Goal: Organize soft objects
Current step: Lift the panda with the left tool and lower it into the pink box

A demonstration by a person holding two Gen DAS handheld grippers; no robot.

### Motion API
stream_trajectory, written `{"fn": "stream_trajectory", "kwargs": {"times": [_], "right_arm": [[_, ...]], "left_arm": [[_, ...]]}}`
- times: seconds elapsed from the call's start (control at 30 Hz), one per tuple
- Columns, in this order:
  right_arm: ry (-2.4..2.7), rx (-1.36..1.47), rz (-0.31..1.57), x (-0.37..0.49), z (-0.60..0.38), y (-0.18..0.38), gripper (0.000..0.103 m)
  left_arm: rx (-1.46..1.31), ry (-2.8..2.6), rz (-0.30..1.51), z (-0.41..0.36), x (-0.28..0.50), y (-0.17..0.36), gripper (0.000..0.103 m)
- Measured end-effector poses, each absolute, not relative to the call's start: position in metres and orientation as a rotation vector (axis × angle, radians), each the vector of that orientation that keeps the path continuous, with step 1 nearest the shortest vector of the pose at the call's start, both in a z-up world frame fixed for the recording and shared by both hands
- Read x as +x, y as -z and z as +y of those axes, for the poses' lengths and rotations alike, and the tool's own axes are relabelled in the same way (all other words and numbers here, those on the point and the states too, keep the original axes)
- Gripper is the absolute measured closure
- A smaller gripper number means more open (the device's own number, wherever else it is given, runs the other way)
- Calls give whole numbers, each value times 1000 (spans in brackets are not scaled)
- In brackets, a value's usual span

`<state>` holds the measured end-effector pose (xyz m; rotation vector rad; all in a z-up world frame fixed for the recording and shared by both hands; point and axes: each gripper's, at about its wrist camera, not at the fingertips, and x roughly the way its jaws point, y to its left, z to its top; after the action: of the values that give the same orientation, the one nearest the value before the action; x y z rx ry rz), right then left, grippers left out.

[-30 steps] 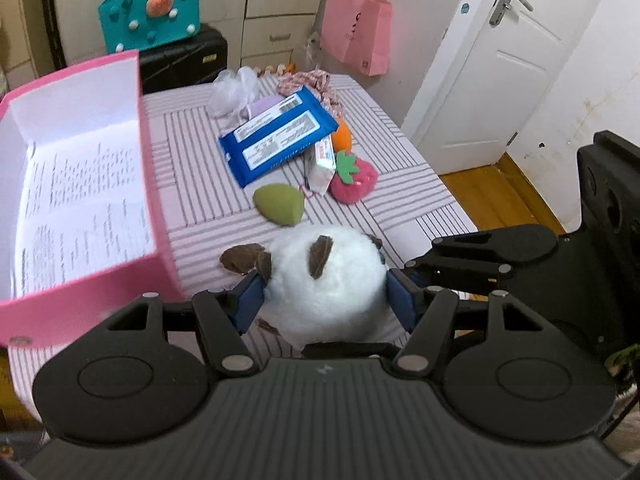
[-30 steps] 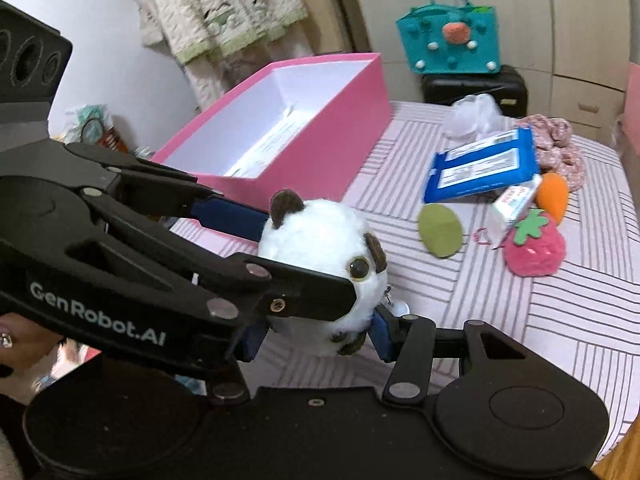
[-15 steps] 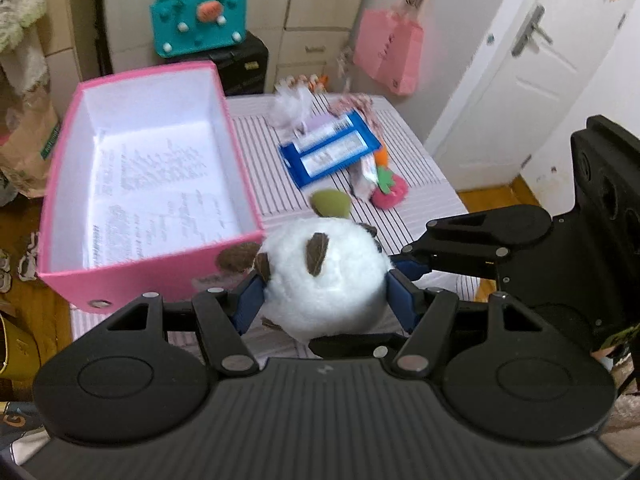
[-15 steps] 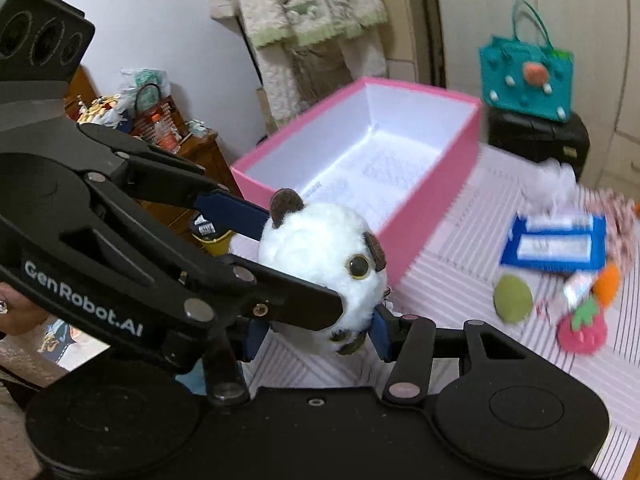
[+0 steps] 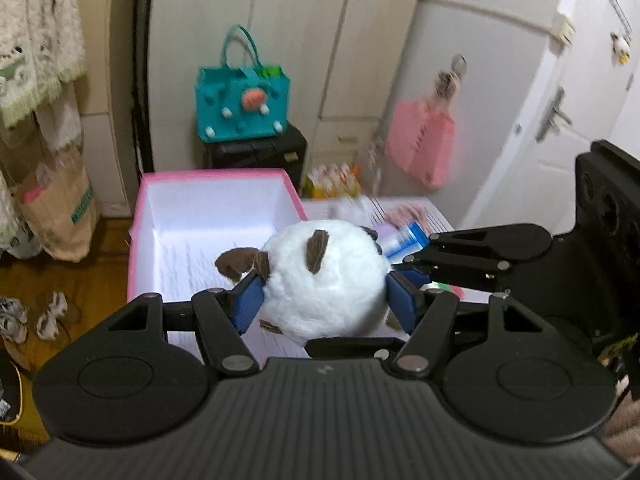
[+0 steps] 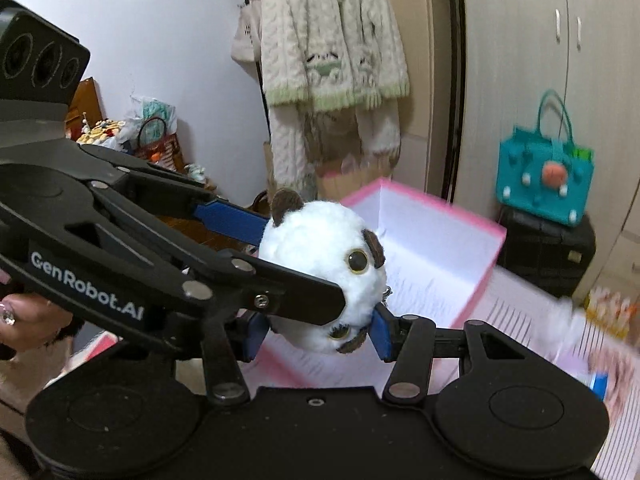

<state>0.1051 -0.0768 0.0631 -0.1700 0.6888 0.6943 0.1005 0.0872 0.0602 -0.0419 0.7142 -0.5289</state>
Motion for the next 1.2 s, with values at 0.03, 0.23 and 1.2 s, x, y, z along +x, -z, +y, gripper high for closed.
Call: {"fn": "stream_trajectory", "kwargs": {"times": [0.03,0.23,1.2], "right_arm": [[-692,-175,679,112,-74,-62,46],[-664,-194,677,171,-65,-47,46],[-593,-512,837,266,-46,33,41]], "left_arm": [[-47,518,699,89,107,-60,38],[-84,465,699,91,171,-49,38],[-396,456,1053,99,330,57,40]]}}
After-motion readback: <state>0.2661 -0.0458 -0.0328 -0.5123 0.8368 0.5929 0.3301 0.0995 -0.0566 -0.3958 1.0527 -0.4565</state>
